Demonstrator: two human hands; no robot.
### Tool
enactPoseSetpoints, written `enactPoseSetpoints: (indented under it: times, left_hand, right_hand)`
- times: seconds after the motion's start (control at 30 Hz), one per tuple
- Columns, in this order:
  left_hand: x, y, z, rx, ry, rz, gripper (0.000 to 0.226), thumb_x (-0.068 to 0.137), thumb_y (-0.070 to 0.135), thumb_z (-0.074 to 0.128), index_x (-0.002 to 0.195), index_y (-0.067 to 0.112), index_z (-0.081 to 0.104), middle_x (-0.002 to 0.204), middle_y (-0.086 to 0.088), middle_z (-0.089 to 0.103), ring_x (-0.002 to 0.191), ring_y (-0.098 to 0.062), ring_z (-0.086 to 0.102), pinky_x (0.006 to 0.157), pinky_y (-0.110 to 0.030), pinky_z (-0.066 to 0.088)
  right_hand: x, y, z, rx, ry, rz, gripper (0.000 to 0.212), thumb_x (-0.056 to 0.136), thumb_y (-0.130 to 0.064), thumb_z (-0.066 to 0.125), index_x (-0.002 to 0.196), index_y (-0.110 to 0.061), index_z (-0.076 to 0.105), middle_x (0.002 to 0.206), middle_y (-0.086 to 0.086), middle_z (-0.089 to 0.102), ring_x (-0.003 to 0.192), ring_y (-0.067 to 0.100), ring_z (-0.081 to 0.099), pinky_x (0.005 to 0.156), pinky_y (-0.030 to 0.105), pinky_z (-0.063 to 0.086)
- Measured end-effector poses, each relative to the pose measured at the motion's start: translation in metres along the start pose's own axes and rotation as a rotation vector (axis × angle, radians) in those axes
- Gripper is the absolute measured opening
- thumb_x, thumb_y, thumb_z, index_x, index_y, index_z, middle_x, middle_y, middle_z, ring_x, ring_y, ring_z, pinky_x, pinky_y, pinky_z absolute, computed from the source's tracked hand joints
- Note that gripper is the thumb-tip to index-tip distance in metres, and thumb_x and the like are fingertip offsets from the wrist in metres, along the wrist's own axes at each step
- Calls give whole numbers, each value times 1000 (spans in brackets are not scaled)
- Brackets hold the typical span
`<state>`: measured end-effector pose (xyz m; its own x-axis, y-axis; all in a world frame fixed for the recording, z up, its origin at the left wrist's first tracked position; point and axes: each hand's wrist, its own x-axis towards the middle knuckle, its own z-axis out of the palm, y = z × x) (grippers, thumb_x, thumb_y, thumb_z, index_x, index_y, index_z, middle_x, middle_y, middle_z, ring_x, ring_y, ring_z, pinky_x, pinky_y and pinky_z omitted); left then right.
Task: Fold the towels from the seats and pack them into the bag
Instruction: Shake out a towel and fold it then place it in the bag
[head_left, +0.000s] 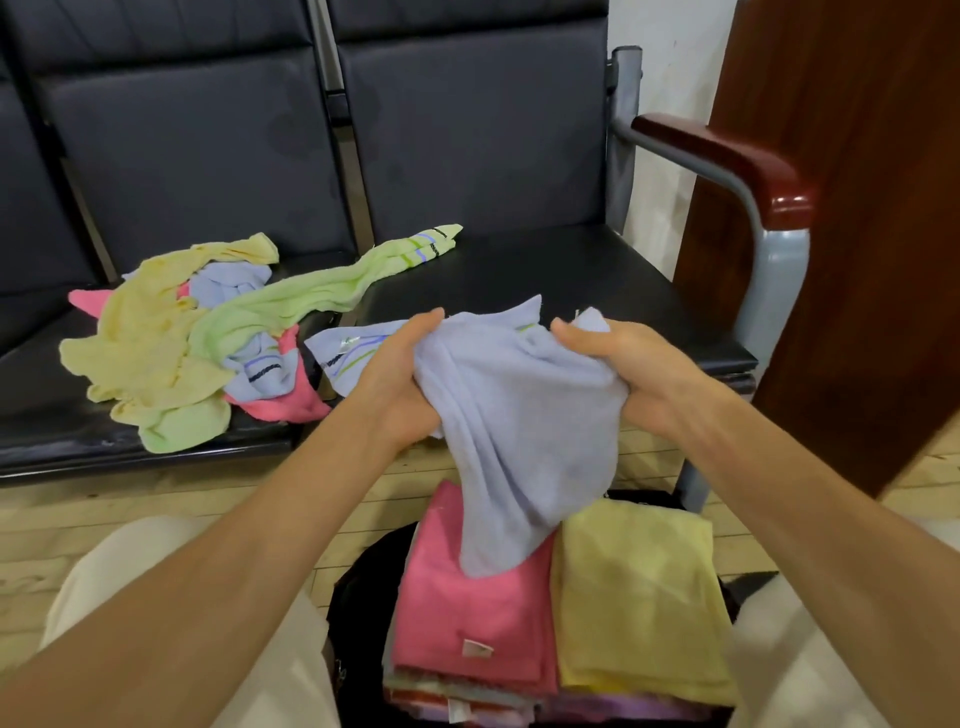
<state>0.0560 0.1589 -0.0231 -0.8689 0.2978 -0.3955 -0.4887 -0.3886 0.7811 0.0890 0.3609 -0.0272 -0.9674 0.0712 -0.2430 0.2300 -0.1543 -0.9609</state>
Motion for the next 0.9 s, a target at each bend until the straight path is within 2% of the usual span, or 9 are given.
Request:
enactPoseSetpoints:
  times: [0.1, 0.17, 0.27, 0.37, 0.5, 0.63, 0.73, 0.8, 0.9]
  left_hand:
    - [-4, 2, -9, -1, 33, 38, 41, 91, 37, 57, 120, 9, 64, 115, -14, 69, 109, -29, 63, 95, -40, 47]
    - [-8, 2, -16, 59, 98, 52, 27, 90, 26, 60, 110, 8, 66, 111, -13, 70, 103, -27, 65, 94, -39, 49]
    - [-14, 1, -23, 128, 107, -7, 27, 87, 10, 61, 114, 4, 66, 113, -14, 69, 106, -28, 65, 95, -39, 49]
    - [-19, 0, -29, 129, 36, -73, 34, 89, 5, 58, 122, 2, 62, 119, -15, 67, 112, -28, 63, 95, -39, 49]
    - [-21, -10, -39, 153, -4, -109, 38, 89, -3, 50, 126, -1, 58, 121, -14, 65, 106, -27, 65, 87, -39, 53]
    - [-26, -22, -40, 373, -36, -64, 28, 95, 0, 48, 121, -4, 60, 114, -14, 68, 97, -24, 67, 81, -34, 56]
    - [-35, -15, -30, 471, -141, -11, 21, 94, 4, 52, 110, 0, 66, 113, -14, 69, 101, -24, 67, 87, -34, 55]
    - [-45, -7, -21, 444, -242, 12, 22, 89, 7, 56, 108, 2, 66, 109, -13, 71, 99, -25, 68, 86, -35, 56]
    - [-56, 8, -13, 301, -320, 110, 27, 82, 12, 56, 103, -1, 64, 99, -17, 70, 90, -26, 69, 83, -38, 55]
  right_hand:
    - [-8, 5, -5, -426, -130, -48, 22, 72, -24, 83, 91, -17, 74, 86, 0, 76, 77, 12, 71, 70, 26, 56]
    - [-9, 9, -8, -784, -153, -60, 18, 71, -24, 85, 80, -16, 72, 76, -2, 72, 69, 10, 64, 64, 24, 47]
    - [-7, 17, -8, -1190, -125, -110, 26, 85, -24, 69, 60, -20, 61, 66, 0, 61, 63, 14, 53, 56, 26, 38]
    - [-2, 22, -14, -1395, -72, -93, 25, 94, -15, 50, 77, -9, 68, 82, 12, 65, 72, 21, 54, 59, 27, 39]
    - [0, 20, -25, -977, 9, -84, 31, 98, -18, 45, 84, 1, 65, 83, 19, 62, 76, 24, 52, 70, 34, 40]
    - [-9, 13, -24, -355, -91, -27, 32, 101, -21, 48, 77, -4, 63, 75, 9, 65, 71, 21, 62, 58, 25, 49]
    - [-14, 1, -22, -196, -148, 18, 21, 97, -27, 55, 100, -11, 68, 91, 5, 74, 82, 16, 72, 61, 26, 56]
    - [-19, -5, -21, -133, -177, 10, 27, 91, -29, 60, 113, -15, 66, 103, 6, 73, 94, 20, 70, 68, 33, 57]
    - [-30, -12, -19, 85, -165, -120, 31, 76, -26, 62, 106, -18, 64, 88, 0, 74, 83, 14, 71, 65, 30, 57]
